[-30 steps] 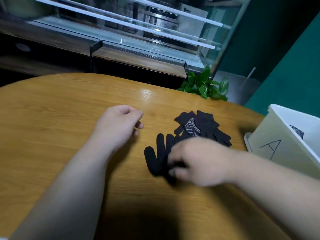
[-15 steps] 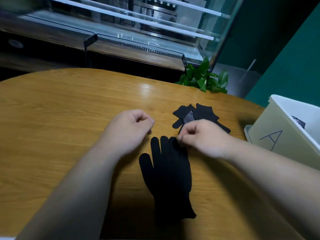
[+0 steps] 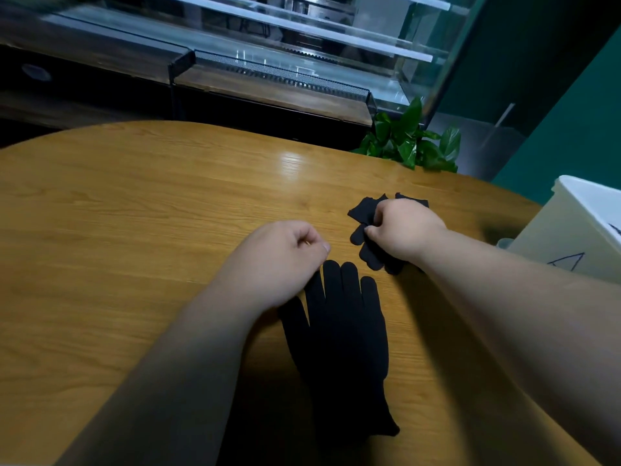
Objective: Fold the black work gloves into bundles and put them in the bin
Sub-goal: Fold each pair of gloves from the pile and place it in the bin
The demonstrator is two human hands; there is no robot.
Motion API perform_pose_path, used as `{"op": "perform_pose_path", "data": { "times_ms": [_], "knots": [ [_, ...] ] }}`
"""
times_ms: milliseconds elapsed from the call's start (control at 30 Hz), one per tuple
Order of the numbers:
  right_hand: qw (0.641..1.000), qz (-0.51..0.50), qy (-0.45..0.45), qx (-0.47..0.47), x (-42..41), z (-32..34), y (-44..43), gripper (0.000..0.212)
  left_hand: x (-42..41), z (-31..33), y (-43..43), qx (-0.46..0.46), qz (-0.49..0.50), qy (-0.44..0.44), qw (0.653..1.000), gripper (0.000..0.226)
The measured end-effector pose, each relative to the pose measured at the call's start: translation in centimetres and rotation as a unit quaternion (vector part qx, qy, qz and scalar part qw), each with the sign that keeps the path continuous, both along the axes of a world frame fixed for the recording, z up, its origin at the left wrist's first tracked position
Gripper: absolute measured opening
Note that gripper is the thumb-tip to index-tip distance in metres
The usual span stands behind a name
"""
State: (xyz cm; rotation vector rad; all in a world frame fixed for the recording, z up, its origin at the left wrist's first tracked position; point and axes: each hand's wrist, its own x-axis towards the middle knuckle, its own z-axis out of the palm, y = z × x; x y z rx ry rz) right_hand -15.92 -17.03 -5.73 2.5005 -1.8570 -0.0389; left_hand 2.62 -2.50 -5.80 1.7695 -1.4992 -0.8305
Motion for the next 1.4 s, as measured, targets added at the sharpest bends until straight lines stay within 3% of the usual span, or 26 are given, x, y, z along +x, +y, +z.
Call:
{"op": "perform_pose_path", "data": {
  "times_ms": [133,200,333,467,533,600,700,733,833,933,1033,1100,1267,1400],
  "knots": [
    [1.0,-0.018,-0.016,-0.001,0.1,1.1,-0.1,0.016,0.5,0.1,0.1,0.001,0.008,0.002,1.0,0.021],
    [0.993,-0.041,-0.111,0.002,0.1,2.2,0.1,0.017,0.7,0.2,0.2,-0.005,0.014,0.01,1.0,0.02],
    [0.939,-0.036,-0.341,0.022,0.3,5.7,1.6,0.021,0.8,0.3,0.1,-0.033,0.039,0.024,0.998,0.014],
    [0.867,0.015,-0.474,0.155,0.5,8.1,3.2,0.015,0.5,0.7,0.2,-0.07,0.048,0.039,0.996,0.064],
    [0.825,0.029,-0.514,0.234,0.6,8.4,3.6,0.011,0.2,1.0,0.4,-0.076,0.045,0.061,0.994,0.077],
    [0.806,0.049,-0.523,0.272,0.9,8.5,4.1,0.011,0.0,1.1,0.6,-0.083,0.045,0.074,0.993,0.066],
    [0.798,0.063,-0.528,0.285,1.5,8.3,4.6,0.011,-0.3,1.3,0.7,-0.117,0.067,0.072,0.988,0.005],
    [0.797,0.063,-0.53,0.282,1.5,8.3,4.5,0.012,-0.3,1.4,0.8,-0.128,0.078,0.076,0.986,0.009],
    [0.811,0.043,-0.53,0.242,1.3,8.3,3.6,0.019,0.2,1.5,0.7,-0.148,0.141,0.102,0.974,0.017],
    [0.865,-0.023,-0.475,0.162,-0.2,7.3,2.0,0.014,1.5,1.7,0.5,-0.159,0.223,0.144,0.951,0.015],
    [0.952,-0.08,-0.266,0.128,-2.3,5.3,0.6,0.01,3.3,1.7,0.3,-0.141,0.269,0.175,0.937,0.012],
    [0.98,-0.093,-0.143,0.099,-3.4,4.0,0.2,0.011,4.2,1.4,0.1,-0.131,0.288,0.168,0.934,0.012],
    [0.986,-0.118,-0.084,0.079,-4.4,2.2,0.3,0.03,4.6,0.0,-0.7,-0.071,0.277,-0.005,0.958,0.023],
    [0.991,-0.101,-0.044,0.074,-4.7,1.6,-0.1,0.02,4.8,-0.5,-0.8,-0.035,0.238,-0.042,0.97,0.044]
  ]
}}
